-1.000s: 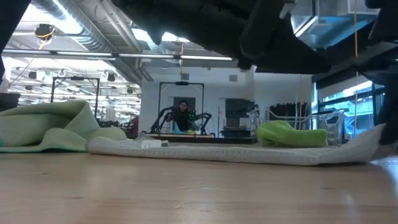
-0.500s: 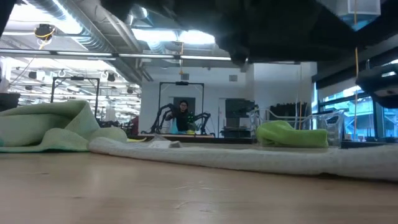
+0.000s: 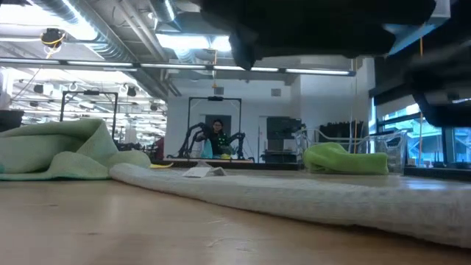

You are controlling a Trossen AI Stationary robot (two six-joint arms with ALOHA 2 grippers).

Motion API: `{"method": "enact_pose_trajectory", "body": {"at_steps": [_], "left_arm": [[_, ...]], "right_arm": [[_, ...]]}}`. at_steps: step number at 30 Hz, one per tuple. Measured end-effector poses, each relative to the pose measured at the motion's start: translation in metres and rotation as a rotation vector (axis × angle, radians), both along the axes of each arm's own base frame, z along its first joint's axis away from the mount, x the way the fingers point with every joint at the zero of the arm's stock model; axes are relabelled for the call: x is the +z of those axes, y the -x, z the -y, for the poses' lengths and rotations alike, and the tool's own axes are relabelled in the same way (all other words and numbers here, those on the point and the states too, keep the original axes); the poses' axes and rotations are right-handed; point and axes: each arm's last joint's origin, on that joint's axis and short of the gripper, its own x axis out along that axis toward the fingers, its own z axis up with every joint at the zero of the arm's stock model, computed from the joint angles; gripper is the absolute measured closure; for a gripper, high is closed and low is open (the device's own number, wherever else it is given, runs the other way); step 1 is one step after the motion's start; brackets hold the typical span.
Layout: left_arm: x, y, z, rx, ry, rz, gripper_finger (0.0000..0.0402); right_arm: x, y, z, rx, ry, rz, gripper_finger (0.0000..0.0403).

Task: Fold microfiber towels
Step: Fold the gray cloth

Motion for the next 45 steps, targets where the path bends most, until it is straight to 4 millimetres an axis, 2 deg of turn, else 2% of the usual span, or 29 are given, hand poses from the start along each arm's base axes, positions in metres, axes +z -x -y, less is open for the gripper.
{"method": "enact_pose_trajectory", "body": {"at_steps": [7, 15, 18, 25, 29, 32, 37, 41, 45], "left_arm": [[0.000, 0.006, 0.009, 0.012, 0.045, 0.002, 0.0274], [0.000, 0.006, 0.009, 0.011, 0.040, 0.001, 0.0274], [0.000, 0.006, 0.009, -0.009, 0.042, -0.008, 0.0274], [-0.001, 0.007, 0.014, -0.166, 0.018, -0.032, 0.0274], [-0.001, 0.009, 0.018, -0.258, 0.003, -0.039, 0.0274], [0.005, 0.009, 0.024, -0.299, -0.072, -0.044, 0.0274], [0.024, 0.004, 0.028, -0.276, -0.329, -0.117, 0.0274], [0.043, -0.007, 0.020, -0.242, -0.346, -0.155, 0.0274], [0.052, -0.015, 0.022, -0.255, -0.392, -0.232, 0.0274]], "right_arm": [[0.007, -0.007, -0.008, 0.073, 0.060, 0.027, 0.0367], [0.008, -0.007, -0.009, 0.090, 0.040, 0.026, 0.0355], [0.009, -0.008, -0.010, 0.089, 0.024, 0.041, 0.0321], [0.013, -0.009, -0.010, 0.054, 0.042, 0.080, 0.0205], [0.032, -0.004, -0.007, -0.012, 0.075, 0.126, 0.0167], [0.053, 0.006, -0.004, -0.035, 0.102, 0.137, 0.0163], [0.082, 0.024, 0.004, -0.068, 0.084, 0.117, 0.0175], [0.088, 0.038, 0.012, -0.131, 0.097, 0.035, 0.0188], [0.082, 0.051, 0.020, -0.218, 0.169, -0.051, 0.0198]]}}
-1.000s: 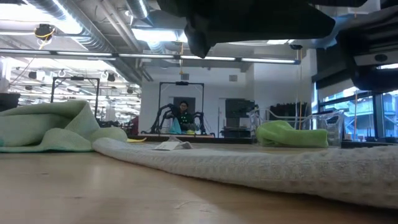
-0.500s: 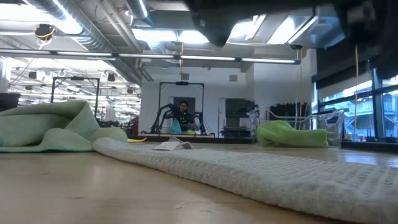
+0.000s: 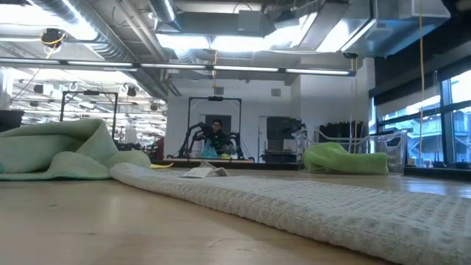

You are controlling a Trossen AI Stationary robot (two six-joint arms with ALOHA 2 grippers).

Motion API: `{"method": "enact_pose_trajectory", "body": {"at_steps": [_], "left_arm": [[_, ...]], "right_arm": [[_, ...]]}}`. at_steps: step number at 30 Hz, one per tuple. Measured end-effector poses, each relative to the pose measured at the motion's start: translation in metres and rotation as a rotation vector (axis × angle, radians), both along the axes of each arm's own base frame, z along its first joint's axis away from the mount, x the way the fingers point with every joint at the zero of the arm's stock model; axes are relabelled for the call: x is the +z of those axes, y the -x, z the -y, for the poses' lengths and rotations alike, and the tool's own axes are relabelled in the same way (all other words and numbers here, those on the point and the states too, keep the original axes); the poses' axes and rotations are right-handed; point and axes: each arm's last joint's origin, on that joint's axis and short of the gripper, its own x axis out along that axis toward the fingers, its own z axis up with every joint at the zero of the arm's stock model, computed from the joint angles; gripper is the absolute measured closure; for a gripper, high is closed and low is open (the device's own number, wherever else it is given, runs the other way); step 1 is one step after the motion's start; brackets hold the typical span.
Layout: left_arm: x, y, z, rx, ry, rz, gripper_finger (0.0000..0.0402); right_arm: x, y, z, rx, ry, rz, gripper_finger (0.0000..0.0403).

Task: Fold microfiber towels
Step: Fold the gray cloth

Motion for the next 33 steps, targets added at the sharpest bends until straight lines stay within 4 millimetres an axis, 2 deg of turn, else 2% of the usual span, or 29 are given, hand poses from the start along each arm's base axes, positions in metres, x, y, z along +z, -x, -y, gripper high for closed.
{"method": "enact_pose_trajectory", "body": {"at_steps": [6, 14, 18, 23, 26, 29, 33], "left_arm": [[0.000, -0.016, 0.011, -0.001, -0.056, -0.105, 0.0274], [-0.017, -0.034, 0.025, -0.047, -0.112, -0.194, 0.0274], [-0.015, -0.039, 0.029, -0.112, -0.058, -0.191, 0.0274], [-0.016, -0.039, 0.028, -0.177, -0.030, -0.225, 0.0273], [-0.018, -0.042, 0.019, -0.162, -0.028, -0.257, 0.0273], [-0.018, -0.046, 0.013, -0.147, -0.027, -0.254, 0.0273], [-0.015, -0.049, 0.017, -0.194, 0.025, -0.228, 0.0273]], "right_arm": [[-0.005, 0.017, 0.006, -0.098, 0.081, -0.047, 0.0205], [-0.006, 0.041, 0.005, -0.168, 0.158, -0.044, 0.0206], [-0.006, 0.051, 0.003, -0.184, 0.175, -0.007, 0.0206], [-0.005, 0.058, 0.001, -0.195, 0.197, 0.052, 0.0206], [-0.005, 0.058, -0.002, -0.213, 0.156, 0.093, 0.0206], [-0.014, 0.057, -0.006, -0.169, 0.091, 0.070, 0.0206], [-0.035, 0.061, -0.003, -0.136, 0.029, 0.001, 0.0206]]}}
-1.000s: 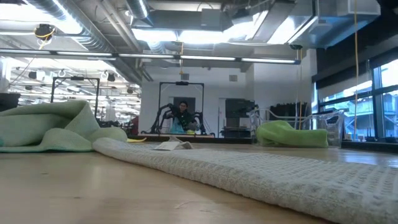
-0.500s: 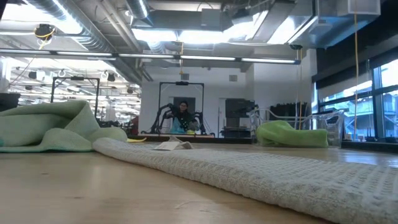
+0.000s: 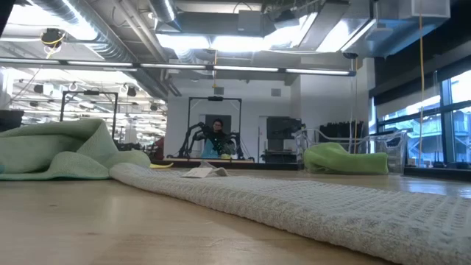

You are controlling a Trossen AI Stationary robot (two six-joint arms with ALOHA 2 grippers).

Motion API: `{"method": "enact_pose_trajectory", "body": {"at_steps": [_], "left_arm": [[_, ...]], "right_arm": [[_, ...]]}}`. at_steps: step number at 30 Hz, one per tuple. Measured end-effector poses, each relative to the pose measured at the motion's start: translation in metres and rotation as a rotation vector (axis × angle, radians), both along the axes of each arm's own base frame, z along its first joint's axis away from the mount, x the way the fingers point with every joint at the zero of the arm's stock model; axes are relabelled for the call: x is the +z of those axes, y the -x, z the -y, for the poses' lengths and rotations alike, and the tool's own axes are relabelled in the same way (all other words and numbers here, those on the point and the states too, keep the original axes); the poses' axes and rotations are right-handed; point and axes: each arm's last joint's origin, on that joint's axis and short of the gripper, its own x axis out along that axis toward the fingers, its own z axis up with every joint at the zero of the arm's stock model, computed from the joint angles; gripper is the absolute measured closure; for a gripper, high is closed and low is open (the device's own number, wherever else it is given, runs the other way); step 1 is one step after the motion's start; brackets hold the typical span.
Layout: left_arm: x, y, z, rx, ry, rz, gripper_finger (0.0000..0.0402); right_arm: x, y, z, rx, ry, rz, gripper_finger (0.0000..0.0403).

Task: Fold microfiber towels
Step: Fold the gray cloth

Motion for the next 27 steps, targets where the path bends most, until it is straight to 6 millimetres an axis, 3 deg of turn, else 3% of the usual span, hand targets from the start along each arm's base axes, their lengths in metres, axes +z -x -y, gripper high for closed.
{"method": "enact_pose_trajectory", "body": {"at_steps": [8, 16, 21, 27], "left_arm": [[-0.023, -0.002, 0.005, -0.052, 0.024, -0.059, 0.0273], [-0.026, -0.009, 0.006, -0.047, 0.023, 0.004, 0.0273], [-0.052, -0.010, 0.007, -0.074, -0.011, -0.044, 0.0273], [-0.055, -0.011, 0.008, -0.068, -0.018, -0.035, 0.0273]], "right_arm": [[-0.019, 0.001, 0.000, 0.060, -0.085, 0.045, 0.0206], [-0.036, -0.005, -0.006, 0.339, 0.125, 0.091, 0.0206], [-0.044, -0.015, -0.007, 0.344, 0.155, 0.117, 0.0206], [-0.045, -0.021, -0.004, 0.301, 0.135, 0.124, 0.0206]]}}
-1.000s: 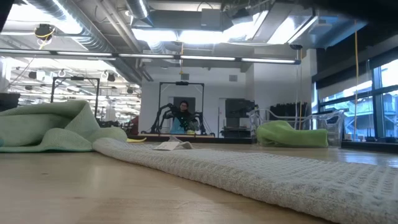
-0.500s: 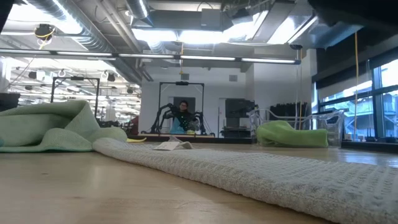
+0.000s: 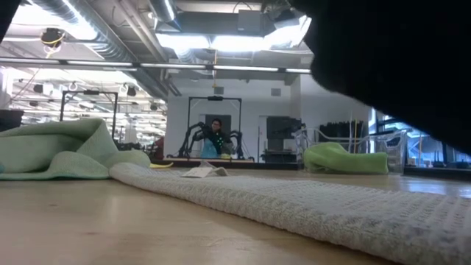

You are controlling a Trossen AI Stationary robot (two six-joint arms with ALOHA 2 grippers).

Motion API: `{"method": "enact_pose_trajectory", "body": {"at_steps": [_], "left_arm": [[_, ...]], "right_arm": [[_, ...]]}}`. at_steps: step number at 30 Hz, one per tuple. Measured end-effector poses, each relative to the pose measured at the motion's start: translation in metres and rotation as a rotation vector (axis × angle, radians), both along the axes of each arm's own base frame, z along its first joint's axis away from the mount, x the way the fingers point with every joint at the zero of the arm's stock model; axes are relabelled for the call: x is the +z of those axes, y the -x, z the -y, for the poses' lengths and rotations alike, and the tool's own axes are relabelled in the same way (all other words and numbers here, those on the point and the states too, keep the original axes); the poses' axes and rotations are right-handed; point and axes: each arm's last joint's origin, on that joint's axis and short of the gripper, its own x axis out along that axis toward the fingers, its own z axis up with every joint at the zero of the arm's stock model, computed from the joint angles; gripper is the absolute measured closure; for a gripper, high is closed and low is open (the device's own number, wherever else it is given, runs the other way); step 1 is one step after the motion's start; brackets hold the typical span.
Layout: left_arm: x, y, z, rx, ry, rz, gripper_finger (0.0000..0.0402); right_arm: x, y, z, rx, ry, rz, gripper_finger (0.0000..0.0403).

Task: Fold microfiber towels
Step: Fold the gray cloth

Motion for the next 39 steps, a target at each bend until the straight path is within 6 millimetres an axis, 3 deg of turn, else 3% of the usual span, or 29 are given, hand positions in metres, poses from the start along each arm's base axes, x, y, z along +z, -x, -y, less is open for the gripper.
{"method": "enact_pose_trajectory", "body": {"at_steps": [15, 28, 39], "left_arm": [[-0.001, -0.001, -0.001, 0.055, -0.052, 0.035, 0.0273], [-0.010, -0.002, 0.000, 0.091, -0.040, 0.025, 0.0278], [-0.011, -0.005, -0.012, 0.135, -0.066, 0.000, 0.0279]], "right_arm": [[0.000, 0.000, 0.001, -0.026, -0.012, 0.011, 0.0207], [0.000, 0.000, 0.001, -0.026, -0.011, 0.011, 0.0257], [0.000, 0.000, 0.001, -0.027, -0.011, 0.011, 0.0279]]}}
